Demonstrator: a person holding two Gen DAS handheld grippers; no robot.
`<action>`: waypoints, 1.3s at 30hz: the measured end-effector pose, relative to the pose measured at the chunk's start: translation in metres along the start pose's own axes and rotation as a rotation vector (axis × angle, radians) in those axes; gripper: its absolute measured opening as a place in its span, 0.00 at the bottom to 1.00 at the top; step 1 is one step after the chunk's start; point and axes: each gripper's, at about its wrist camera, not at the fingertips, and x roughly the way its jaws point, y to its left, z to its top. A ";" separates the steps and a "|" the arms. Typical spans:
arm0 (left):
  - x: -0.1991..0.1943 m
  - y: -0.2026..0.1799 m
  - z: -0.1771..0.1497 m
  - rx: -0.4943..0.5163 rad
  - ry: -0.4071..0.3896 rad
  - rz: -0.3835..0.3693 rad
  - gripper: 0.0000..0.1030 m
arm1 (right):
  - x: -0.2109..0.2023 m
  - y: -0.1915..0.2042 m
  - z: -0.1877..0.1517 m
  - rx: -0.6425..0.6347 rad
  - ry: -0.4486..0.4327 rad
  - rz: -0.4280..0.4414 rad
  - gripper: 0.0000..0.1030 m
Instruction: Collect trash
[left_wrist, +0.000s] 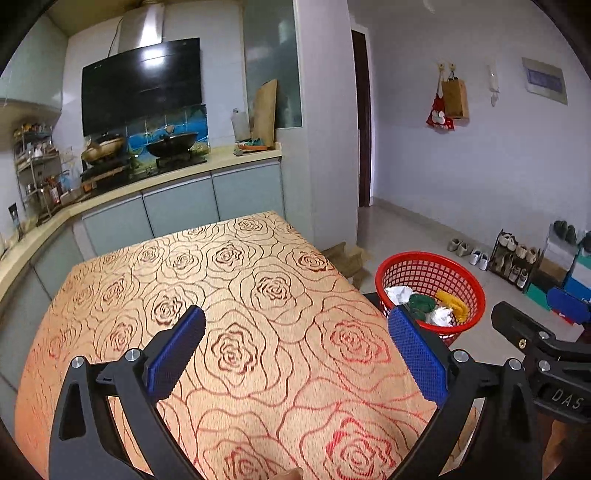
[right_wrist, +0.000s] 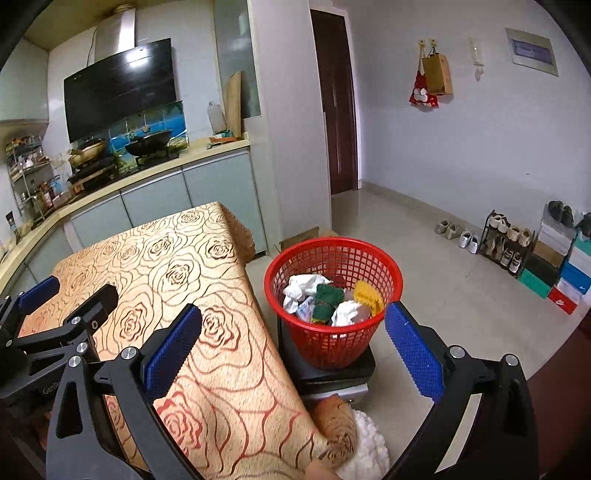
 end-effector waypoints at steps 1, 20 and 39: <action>-0.003 0.002 -0.002 -0.010 0.000 -0.001 0.93 | -0.002 0.001 -0.001 -0.002 0.001 -0.001 0.94; -0.026 0.006 -0.008 -0.028 -0.013 -0.002 0.93 | -0.018 0.002 -0.010 0.021 0.002 0.021 0.94; -0.034 0.005 -0.008 -0.022 -0.020 -0.007 0.93 | -0.020 0.006 -0.010 0.018 -0.001 0.022 0.94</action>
